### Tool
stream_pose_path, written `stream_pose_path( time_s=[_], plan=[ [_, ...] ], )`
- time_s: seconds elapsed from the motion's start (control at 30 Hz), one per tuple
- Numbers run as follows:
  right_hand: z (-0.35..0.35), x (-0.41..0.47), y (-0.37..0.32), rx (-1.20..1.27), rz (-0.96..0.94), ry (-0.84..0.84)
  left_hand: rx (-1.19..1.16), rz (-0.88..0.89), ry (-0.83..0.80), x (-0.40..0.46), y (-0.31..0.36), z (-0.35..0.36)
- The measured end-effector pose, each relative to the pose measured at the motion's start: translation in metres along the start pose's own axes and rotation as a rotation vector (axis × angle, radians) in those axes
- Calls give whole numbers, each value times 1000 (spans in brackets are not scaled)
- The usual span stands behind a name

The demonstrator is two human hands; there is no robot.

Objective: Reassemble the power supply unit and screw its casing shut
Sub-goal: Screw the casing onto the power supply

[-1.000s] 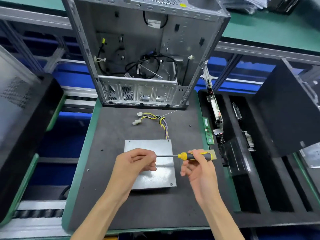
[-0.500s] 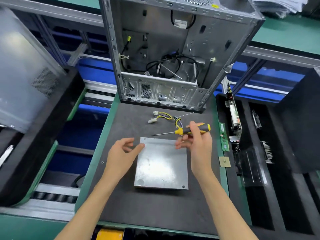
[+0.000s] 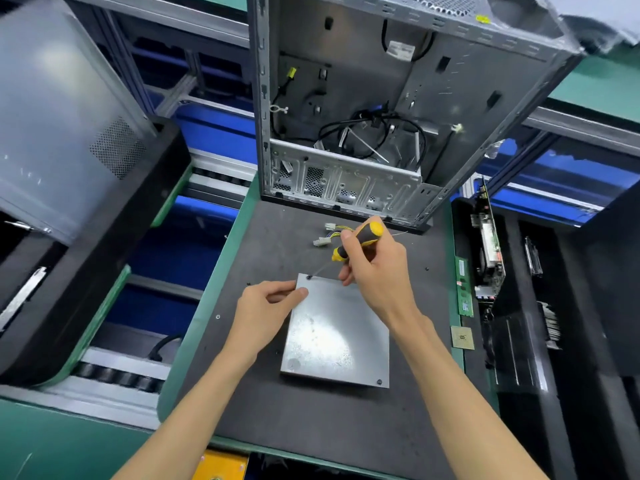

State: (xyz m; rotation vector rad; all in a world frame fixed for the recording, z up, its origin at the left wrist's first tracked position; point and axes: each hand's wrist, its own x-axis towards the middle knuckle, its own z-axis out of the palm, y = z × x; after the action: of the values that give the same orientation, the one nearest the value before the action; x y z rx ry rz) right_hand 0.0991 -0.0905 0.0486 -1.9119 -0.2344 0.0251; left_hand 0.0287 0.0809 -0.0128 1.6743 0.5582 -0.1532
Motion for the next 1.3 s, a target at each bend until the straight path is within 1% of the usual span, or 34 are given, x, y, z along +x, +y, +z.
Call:
stream_pose_path(
  time_s=[0.13,0.33,0.43,0.5,0.53,0.6,0.67,0.73,0.8,0.87,1.0,1.1,1.13,1.17,1.23,1.3],
  plan=[
    [2,3,0,-54,-39,-15,-9,9,-3,0,-1,1],
    [15,13,-16,-205,-263,-109,20,21,-18,3,-4,-2],
    [24,19,-23,-185,-230,-139,43,20,-52,3,-2,-4],
    [24,21,-25,-171,-197,-187,121,34,-72,1,3,-6],
    [23,21,-25,-161,-180,-219,190,66,-46,0,7,-8],
    [20,21,-26,-121,-141,-281,246,194,81,-3,22,-15],
    [18,22,-26,-90,-117,-328,133,376,171,-9,49,-25],
    [17,22,-27,-75,-115,-359,83,551,166,-15,79,-33],
    [18,21,-28,-51,-104,-367,189,720,143,-17,104,-34],
    [18,20,-29,-30,-83,-348,317,820,112,-17,120,-32],
    [12,18,-28,-74,-98,-325,380,878,-42,-17,131,-32],
    [6,16,-26,-95,-112,-330,370,810,-201,-22,135,-33],
    [5,16,-24,-119,-111,-312,371,789,-226,-23,137,-31],
    [5,17,-23,-136,-109,-287,384,792,-220,-24,138,-30],
    [6,19,-21,-124,-86,-242,423,826,-148,-24,140,-26],
    [8,18,-22,-91,-76,-240,436,821,-84,-25,143,-25]
  ],
)
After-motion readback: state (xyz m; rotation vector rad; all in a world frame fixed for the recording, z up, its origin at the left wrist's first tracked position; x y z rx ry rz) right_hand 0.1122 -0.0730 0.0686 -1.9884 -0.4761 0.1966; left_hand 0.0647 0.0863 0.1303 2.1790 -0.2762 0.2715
